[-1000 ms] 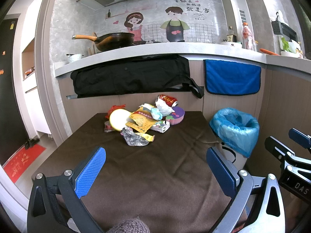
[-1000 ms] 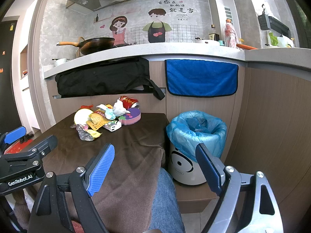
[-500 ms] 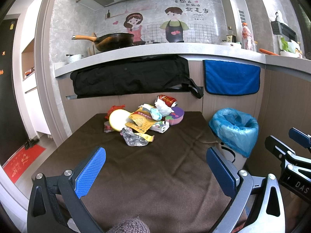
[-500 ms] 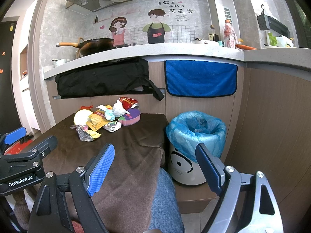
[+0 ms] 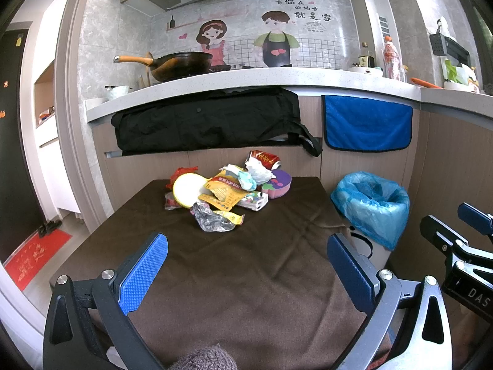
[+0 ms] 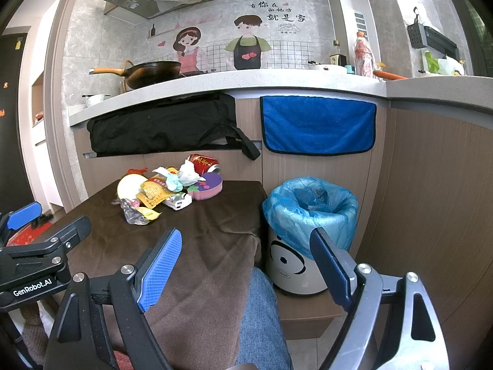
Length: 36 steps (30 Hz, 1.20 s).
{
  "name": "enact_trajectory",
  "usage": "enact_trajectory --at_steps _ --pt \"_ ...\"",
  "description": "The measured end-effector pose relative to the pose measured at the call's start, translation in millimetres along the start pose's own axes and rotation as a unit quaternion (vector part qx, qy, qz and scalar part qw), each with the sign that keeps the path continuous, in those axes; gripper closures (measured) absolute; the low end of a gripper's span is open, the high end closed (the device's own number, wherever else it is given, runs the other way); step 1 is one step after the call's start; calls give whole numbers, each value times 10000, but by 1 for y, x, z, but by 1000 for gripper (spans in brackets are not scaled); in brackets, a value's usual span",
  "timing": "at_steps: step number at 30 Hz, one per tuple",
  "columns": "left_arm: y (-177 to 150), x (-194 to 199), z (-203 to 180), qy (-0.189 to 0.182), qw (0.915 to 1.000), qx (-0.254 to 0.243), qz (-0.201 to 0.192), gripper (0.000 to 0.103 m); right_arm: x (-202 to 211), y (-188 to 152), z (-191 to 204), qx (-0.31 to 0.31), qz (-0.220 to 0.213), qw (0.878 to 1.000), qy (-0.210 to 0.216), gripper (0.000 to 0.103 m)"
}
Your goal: Collect trash
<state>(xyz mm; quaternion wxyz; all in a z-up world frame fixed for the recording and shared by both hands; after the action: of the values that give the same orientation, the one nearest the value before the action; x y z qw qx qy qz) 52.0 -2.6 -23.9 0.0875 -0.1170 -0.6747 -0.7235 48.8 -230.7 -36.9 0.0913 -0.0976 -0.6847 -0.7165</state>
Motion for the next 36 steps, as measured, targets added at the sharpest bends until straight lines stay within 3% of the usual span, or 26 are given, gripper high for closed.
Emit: enact_trajectory --at_steps 8,15,24,30,34,36 --pt "0 0 -5 0 10000 6 6 1 -1 -1 0 -7 14 10000 4 20" --pt "3 -11 -1 -83 9995 188 232 1 -11 2 -6 -24 136 9999 36 20" --pt "10 -79 46 -360 9929 947 624 1 -64 23 2 188 274 9992 224 20" --pt "6 -136 87 -48 9871 1376 817 1 -118 32 26 566 383 9966 458 20" --pt "-3 -175 103 -22 9874 1259 960 1 -154 29 42 764 516 9937 639 20" --pt "-11 -194 105 -148 9833 1363 1199 1 -178 25 50 899 636 9912 739 20"
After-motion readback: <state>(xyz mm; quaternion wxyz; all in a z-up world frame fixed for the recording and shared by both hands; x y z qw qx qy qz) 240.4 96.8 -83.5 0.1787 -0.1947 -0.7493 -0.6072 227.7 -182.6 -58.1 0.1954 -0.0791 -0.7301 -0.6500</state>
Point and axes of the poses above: each gripper's, at about its wrist camera, not at the fingertips, and x roughly against the way its jaws point, z to its left, y to its top, the point moved 6 cm from there along -x, roughly the way its jaws point, and after that the axes turned 6 degrees about -z, right-handed, at the moved point
